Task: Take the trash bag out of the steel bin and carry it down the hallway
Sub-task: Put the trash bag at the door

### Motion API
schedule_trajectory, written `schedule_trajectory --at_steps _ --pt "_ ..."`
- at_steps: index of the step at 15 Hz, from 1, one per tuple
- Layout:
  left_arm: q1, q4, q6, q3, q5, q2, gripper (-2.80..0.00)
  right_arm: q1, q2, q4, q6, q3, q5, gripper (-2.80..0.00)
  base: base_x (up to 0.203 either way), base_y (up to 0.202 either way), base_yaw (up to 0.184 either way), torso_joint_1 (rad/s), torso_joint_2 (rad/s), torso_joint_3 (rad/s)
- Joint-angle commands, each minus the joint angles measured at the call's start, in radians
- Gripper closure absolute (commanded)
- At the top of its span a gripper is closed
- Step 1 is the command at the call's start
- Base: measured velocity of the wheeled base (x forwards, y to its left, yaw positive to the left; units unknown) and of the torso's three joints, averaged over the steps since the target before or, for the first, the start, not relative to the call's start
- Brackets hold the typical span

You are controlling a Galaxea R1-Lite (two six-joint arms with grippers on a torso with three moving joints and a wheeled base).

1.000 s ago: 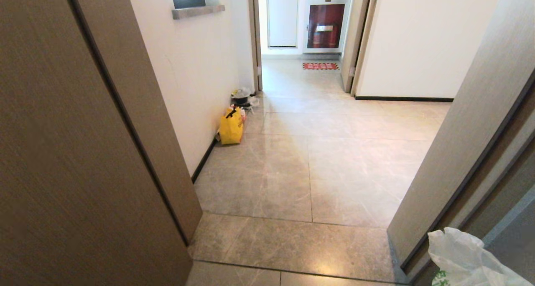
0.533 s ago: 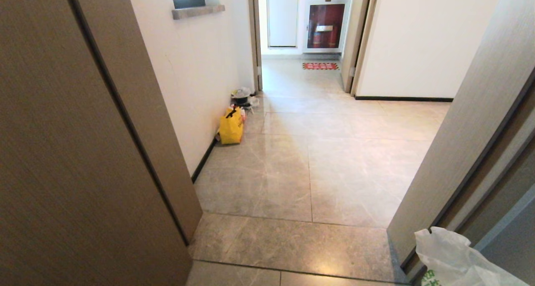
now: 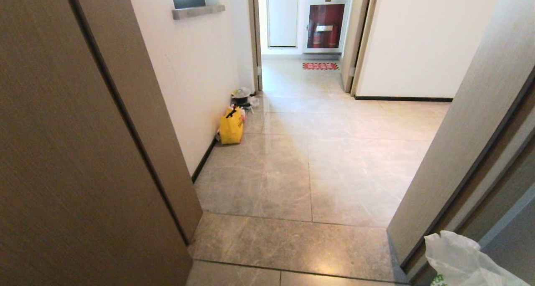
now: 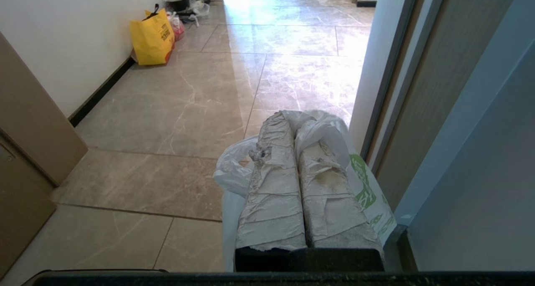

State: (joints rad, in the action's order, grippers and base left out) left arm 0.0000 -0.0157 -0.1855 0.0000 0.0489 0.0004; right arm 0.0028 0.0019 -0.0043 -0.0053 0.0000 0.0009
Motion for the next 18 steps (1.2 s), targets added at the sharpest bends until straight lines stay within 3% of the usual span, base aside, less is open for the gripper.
schedule_trajectory --at_steps 1,10,15,18 --pt "0.000 0.002 0.003 0.002 0.000 -0.002 0.00 0.000 0.000 0.000 -0.001 0.000 0.001 0.00 0.000 0.000 0.000 0.000 0.00 0.000" --pt "0.000 -0.006 0.000 -0.002 0.001 0.012 0.00 0.000 0.000 0.000 -0.001 0.000 0.001 0.00 0.000 0.000 0.000 0.000 0.00 0.000" --pt "0.000 -0.001 0.085 0.000 -0.017 0.000 0.00 0.000 0.000 0.000 -0.001 0.000 0.001 0.00 0.000 0.000 0.000 0.000 0.00 0.000" --pt "0.000 -0.004 0.061 -0.005 -0.017 0.001 0.00 0.000 0.000 0.000 -0.001 0.000 0.001 0.00 0.000 0.000 0.000 0.000 0.00 0.000"
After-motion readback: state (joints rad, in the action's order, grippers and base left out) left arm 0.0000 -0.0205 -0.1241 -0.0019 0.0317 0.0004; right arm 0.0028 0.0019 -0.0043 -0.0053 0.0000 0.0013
